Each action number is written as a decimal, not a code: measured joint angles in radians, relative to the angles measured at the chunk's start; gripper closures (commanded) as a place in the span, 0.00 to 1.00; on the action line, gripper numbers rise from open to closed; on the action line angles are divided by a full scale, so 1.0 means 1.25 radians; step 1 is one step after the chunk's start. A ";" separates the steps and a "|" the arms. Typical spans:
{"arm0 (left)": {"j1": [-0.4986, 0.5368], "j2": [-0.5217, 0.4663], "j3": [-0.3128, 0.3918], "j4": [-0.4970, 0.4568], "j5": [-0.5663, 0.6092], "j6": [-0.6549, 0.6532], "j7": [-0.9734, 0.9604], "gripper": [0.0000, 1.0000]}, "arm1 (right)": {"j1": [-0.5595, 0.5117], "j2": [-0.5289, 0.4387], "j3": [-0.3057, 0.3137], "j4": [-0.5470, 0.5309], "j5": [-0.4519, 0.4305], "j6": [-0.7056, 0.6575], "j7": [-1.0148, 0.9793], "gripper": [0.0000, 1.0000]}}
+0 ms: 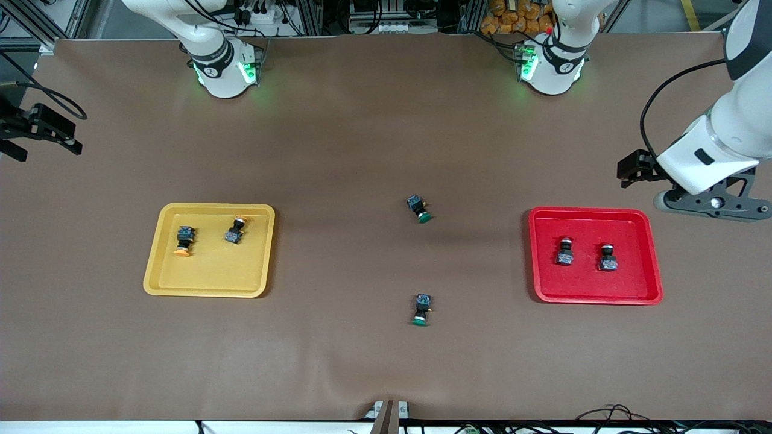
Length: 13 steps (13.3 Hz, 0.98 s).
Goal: Place red and yellow buttons in trays
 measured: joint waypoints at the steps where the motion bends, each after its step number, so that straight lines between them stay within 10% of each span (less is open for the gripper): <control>1: -0.018 -0.010 0.029 0.000 -0.008 -0.001 0.002 0.00 | -0.003 0.001 -0.002 0.000 0.000 -0.001 0.000 0.00; 8: -0.350 -0.104 0.520 -0.009 -0.200 -0.014 0.082 0.00 | -0.036 0.017 -0.007 0.000 0.000 -0.004 -0.002 0.00; 13: -0.413 -0.204 0.605 -0.143 -0.210 0.050 0.087 0.00 | -0.048 0.017 -0.008 0.000 0.000 -0.008 -0.002 0.00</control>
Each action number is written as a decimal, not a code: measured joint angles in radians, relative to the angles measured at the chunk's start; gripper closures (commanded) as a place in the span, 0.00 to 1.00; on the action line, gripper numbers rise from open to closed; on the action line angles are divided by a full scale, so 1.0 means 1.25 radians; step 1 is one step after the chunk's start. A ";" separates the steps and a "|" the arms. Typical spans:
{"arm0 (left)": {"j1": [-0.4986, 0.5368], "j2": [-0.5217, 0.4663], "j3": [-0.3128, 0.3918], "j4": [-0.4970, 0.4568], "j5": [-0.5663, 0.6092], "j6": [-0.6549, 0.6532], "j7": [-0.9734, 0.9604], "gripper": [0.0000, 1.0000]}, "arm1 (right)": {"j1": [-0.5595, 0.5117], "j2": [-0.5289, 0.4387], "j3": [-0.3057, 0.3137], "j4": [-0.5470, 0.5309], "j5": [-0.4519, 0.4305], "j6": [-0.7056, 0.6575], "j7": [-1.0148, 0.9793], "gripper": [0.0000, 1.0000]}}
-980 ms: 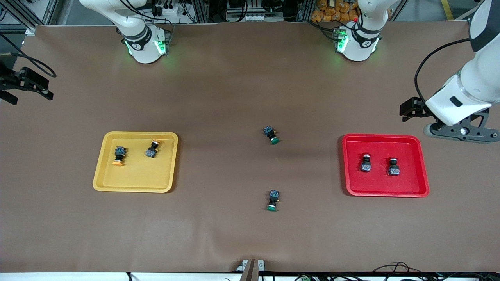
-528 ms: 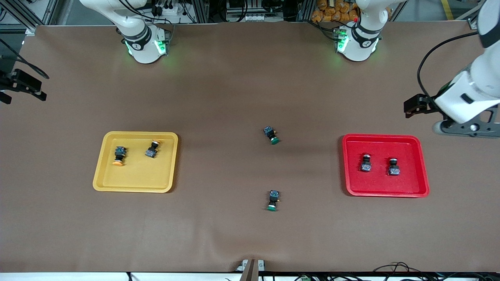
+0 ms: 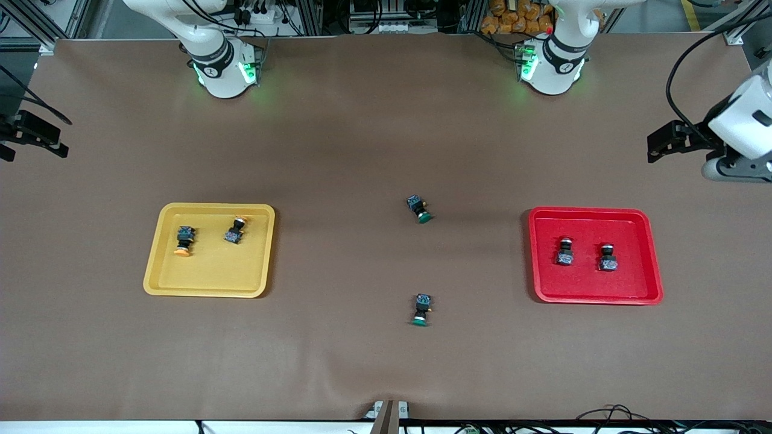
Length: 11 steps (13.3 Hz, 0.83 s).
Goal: Place red and yellow buttons in trays
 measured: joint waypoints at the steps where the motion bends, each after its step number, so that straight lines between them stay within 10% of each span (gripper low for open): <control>1: -0.002 -0.027 0.005 -0.037 0.000 0.022 0.000 0.00 | -0.006 0.000 -0.001 0.000 0.000 0.000 0.000 0.00; 11: -0.010 -0.062 0.021 -0.090 -0.006 0.056 -0.001 0.00 | -0.015 0.004 0.002 0.000 0.000 -0.004 -0.002 0.00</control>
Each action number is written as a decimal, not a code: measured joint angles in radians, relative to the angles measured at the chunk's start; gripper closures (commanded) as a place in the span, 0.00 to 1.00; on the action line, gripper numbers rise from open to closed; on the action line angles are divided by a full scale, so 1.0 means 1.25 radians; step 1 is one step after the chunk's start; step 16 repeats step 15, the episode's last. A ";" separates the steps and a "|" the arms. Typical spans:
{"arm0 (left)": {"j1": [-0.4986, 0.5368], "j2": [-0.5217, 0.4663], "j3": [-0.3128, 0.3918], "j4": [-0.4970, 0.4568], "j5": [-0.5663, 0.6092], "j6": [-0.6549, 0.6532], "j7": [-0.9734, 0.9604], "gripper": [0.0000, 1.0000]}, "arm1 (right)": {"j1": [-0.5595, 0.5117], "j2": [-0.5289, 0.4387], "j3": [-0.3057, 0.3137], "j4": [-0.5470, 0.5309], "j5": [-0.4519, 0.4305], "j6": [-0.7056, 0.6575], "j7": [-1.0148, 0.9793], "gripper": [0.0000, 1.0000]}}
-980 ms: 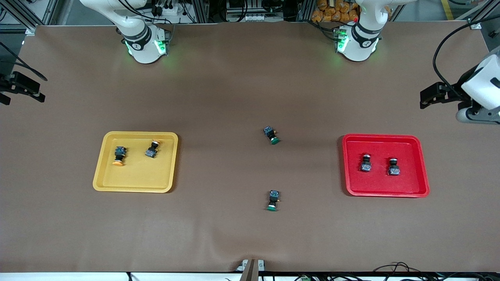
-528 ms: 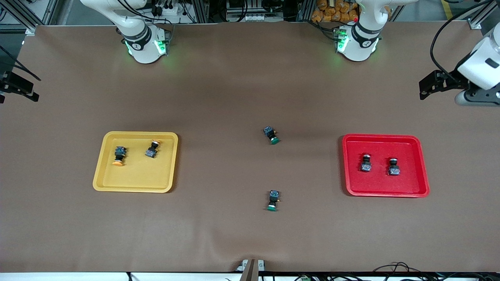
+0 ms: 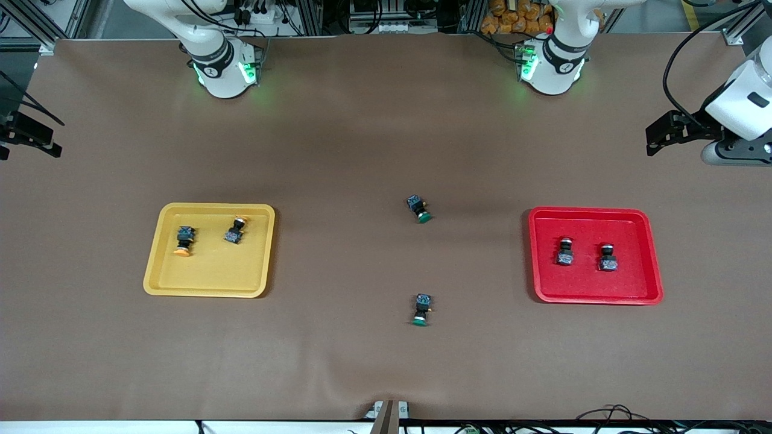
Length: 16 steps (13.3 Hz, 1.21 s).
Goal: Place red and yellow buttons in trays
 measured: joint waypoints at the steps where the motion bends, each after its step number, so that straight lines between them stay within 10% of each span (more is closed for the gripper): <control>1: 0.000 0.000 0.000 0.000 0.000 -0.003 0.000 0.00 | 0.000 0.000 0.002 0.000 0.000 0.004 -0.001 0.00; 16: 0.018 0.000 0.014 0.000 -0.010 -0.017 -0.006 0.00 | 0.038 0.003 0.015 -0.011 0.000 0.011 -0.002 0.00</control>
